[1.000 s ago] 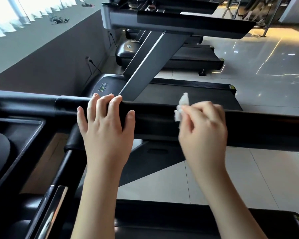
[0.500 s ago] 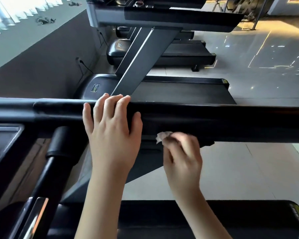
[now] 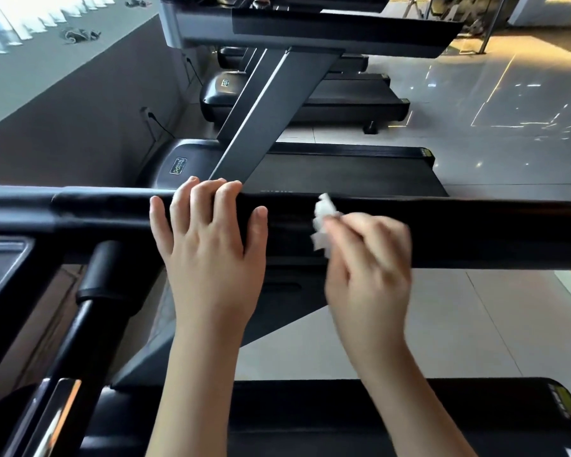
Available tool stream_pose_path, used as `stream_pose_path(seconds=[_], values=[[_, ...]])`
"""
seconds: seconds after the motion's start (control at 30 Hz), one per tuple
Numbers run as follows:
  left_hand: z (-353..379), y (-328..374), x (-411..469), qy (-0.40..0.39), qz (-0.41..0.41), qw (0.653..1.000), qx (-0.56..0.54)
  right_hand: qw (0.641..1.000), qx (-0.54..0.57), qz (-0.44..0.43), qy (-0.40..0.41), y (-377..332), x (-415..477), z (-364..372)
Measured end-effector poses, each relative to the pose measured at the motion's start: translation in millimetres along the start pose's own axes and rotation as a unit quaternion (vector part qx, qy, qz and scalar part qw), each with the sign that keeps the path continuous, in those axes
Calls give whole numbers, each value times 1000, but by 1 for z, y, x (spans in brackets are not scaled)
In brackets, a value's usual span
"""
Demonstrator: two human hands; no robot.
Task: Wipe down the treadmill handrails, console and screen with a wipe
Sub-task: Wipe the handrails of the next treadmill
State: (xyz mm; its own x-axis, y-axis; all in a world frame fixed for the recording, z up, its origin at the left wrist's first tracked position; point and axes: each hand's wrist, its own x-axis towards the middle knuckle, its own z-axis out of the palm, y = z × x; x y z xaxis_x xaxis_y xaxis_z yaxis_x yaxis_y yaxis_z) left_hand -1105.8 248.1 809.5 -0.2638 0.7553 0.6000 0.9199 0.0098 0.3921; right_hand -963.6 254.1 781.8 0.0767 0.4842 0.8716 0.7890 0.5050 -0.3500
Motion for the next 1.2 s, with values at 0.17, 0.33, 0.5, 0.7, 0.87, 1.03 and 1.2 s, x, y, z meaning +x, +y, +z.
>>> stream_pose_path(seconds=[0.17,0.33,0.5,0.7,0.87,1.03,1.2], values=[[-1,-1,0,-4,6,1000,3,996,-23,86,9,0,26,1],[-2,-2,-1,-5,11,1000,15,998,3,20,-63,1,44,1],[-5,2,0,-24,-5,1000,15,994,-76,82,-6,19,43,-11],[-4,12,5,-36,32,999,23,999,-30,12,-34,7,11,-13],[3,16,0,-20,61,998,-9,997,-21,66,36,16,-9,-13],[5,16,-2,-4,73,997,-5,999,5,13,-37,13,-37,-1],[7,17,-2,3,66,998,-7,995,-10,75,62,29,-28,-11]])
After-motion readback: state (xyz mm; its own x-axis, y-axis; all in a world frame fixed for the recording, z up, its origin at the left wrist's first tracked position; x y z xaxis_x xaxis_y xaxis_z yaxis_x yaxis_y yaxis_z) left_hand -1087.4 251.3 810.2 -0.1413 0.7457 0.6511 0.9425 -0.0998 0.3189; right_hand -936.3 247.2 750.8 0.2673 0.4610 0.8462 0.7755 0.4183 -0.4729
